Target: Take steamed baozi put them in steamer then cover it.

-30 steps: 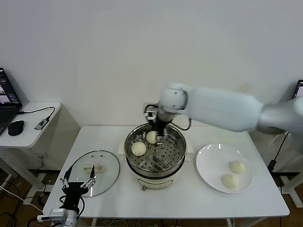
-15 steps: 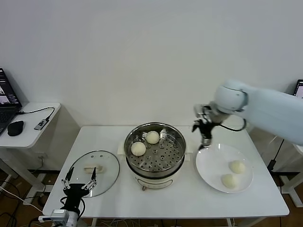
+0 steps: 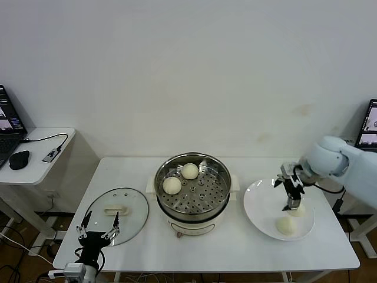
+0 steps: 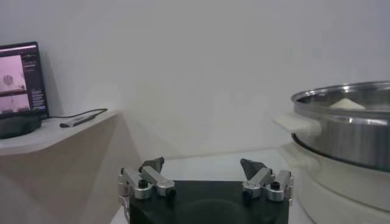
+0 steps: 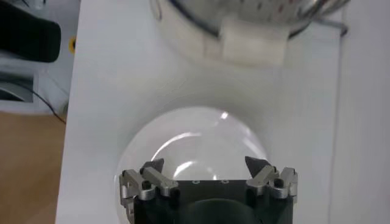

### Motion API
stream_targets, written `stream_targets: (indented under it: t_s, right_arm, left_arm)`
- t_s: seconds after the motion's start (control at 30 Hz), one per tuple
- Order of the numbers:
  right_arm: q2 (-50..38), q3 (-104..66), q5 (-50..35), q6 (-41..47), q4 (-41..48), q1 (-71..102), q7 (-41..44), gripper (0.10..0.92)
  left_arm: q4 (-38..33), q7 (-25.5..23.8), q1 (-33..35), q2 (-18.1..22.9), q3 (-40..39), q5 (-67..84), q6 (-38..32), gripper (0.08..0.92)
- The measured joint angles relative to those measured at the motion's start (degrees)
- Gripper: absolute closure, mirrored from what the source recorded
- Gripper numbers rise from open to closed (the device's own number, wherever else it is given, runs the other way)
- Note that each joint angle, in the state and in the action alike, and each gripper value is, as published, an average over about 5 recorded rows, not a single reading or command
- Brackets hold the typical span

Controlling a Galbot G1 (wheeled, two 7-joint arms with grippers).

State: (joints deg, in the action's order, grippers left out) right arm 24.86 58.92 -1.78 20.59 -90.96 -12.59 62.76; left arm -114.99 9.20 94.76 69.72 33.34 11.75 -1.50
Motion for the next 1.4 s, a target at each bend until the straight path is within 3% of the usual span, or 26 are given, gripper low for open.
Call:
stream_targets:
  t_s: [0.87,1.4]
  right_arm:
    - [1.7,-15.1,8.3,-0.6,6.4,22.0,-1.4,0.211]
    - [1.9,-17.9,8.8,-0.2,7.0,24.0,-1.4,0.410]
  left_arm:
    - [0.2,0.0,-0.1,0.6,0.3,-0.4,0.1,0.177]
    - [-0.1,0.0,0.0,0.8,0.3,-0.4,0.0,0.177]
